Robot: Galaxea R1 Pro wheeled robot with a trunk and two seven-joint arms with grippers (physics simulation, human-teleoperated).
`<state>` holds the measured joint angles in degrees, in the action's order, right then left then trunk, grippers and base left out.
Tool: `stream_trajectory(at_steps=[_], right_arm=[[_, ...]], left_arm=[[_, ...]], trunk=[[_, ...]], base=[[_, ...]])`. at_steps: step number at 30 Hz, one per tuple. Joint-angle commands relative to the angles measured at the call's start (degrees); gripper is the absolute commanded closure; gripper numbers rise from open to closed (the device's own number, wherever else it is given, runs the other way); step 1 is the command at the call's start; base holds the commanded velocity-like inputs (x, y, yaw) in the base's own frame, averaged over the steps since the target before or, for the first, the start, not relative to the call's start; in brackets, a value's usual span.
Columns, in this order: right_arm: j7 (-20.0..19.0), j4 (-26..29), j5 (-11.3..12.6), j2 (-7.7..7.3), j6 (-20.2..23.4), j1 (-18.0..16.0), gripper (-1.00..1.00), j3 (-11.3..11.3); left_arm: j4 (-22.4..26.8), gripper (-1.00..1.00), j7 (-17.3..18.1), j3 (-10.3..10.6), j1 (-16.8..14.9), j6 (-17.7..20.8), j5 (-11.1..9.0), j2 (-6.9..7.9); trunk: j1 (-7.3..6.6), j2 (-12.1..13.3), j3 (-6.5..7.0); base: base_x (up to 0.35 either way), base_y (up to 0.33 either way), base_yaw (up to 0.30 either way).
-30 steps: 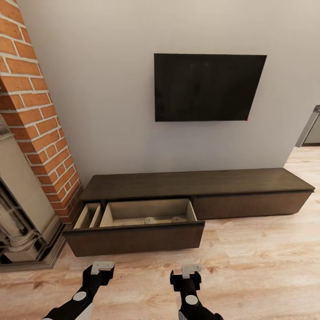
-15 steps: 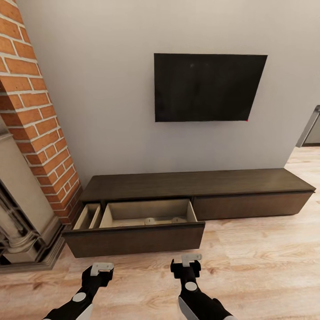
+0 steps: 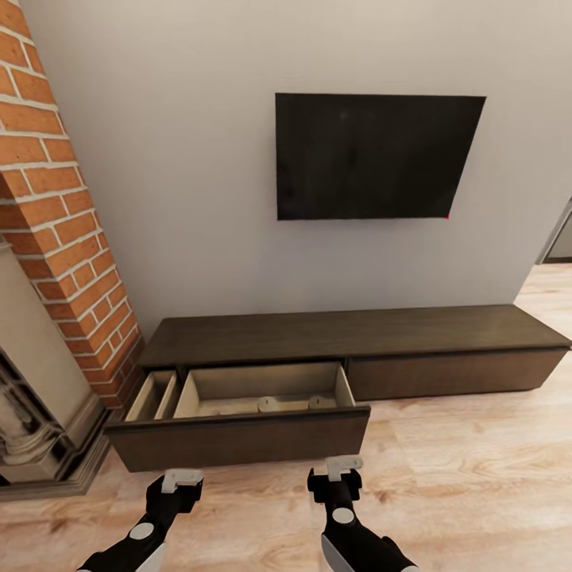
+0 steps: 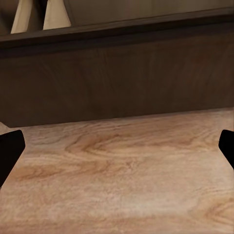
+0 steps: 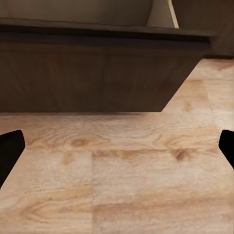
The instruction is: Place each of the two pumpkins and all three candles from the living room inside a cabinet in the living room (use any cabinet), then make sure every cabinet is closed, and position the cauldron so it is next to a table in the living room.
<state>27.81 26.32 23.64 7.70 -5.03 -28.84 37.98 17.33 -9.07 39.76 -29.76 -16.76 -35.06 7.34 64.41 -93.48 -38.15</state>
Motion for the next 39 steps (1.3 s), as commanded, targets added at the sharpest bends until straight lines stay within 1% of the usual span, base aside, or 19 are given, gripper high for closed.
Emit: stream_trajectory(at_steps=[1, 9, 23, 39], right_arm=[[0.31, -0.06, 0.59, -0.03, -0.40, -0.08, -1.00, 0.45], [0.31, -0.21, 0.73, -0.05, -0.42, -0.08, -1.00, 0.52], [0.31, -1.17, 0.70, 0.03, -0.42, -0.08, -1.00, 0.66], [0.21, -1.19, 0.64, 0.12, -0.42, -0.08, -1.00, 0.78]], left_arm=[[0.07, -1.00, -0.42, 0.49, -0.04, -0.12, -0.26, 0.05], [0.07, -1.00, -0.42, 0.41, -0.04, 0.08, -0.27, 0.05], [0.11, -1.00, -0.48, 0.15, -0.04, 0.35, -0.74, 0.05], [0.09, -1.00, -0.42, -0.15, -0.04, 0.25, -0.80, 0.05]], trunk=[[0.02, -0.02, -0.05], [0.02, -0.02, -0.05], [0.02, -0.02, -0.05], [3.53, -6.44, -2.93]], base=[[0.239, 0.031, 0.000], [0.195, 0.030, 0.000], [0.024, 0.005, 0.000], [0.000, 0.000, 0.000]])
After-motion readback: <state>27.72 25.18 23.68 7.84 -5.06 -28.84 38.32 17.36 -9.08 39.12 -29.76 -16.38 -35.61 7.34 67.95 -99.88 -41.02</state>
